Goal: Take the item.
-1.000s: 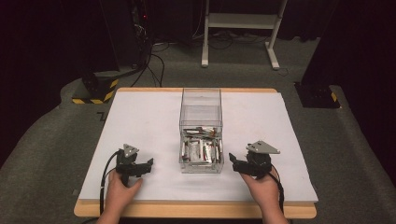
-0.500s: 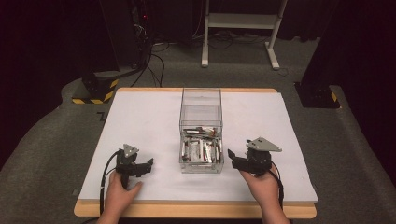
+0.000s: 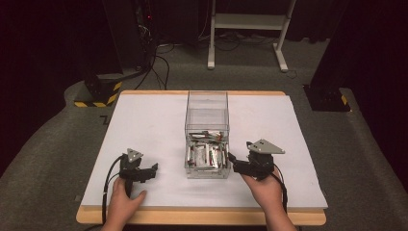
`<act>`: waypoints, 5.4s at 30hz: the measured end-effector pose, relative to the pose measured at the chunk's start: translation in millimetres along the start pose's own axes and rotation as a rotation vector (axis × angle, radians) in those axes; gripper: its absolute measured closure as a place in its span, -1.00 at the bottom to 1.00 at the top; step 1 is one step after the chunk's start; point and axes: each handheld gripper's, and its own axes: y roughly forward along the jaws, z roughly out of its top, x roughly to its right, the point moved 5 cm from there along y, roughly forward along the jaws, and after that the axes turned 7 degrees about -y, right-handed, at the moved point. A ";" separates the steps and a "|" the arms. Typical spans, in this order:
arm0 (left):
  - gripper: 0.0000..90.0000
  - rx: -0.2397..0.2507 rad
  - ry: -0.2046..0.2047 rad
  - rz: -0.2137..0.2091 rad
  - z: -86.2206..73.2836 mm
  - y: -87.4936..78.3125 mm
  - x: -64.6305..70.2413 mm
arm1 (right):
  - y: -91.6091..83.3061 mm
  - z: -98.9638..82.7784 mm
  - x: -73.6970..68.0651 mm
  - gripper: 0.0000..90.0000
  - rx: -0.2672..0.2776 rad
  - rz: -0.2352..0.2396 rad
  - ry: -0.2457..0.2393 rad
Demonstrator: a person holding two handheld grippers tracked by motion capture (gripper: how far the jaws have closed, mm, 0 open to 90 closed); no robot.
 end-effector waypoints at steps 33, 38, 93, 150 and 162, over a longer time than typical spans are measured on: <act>-0.68 0.000 0.000 0.000 -0.1 -0.1 0.1 | 12.8 17.1 -52.7 -0.44 0.059 0.116 -0.059; -0.68 0.000 0.001 0.000 -0.1 -0.1 0.0 | 14.6 17.8 -61.9 -0.38 0.061 0.130 -0.077; -0.68 0.000 0.001 0.000 -0.1 -0.1 0.0 | 34.9 1.0 -79.6 0.81 -0.013 0.184 0.018; -0.68 0.000 0.000 0.000 -0.1 0.0 0.0 | -5.9 26.0 -62.9 0.99 0.180 0.100 -0.020; -0.68 0.000 0.002 0.000 0.0 0.0 -0.2 | -14.7 29.6 -56.7 0.99 0.211 0.079 -0.018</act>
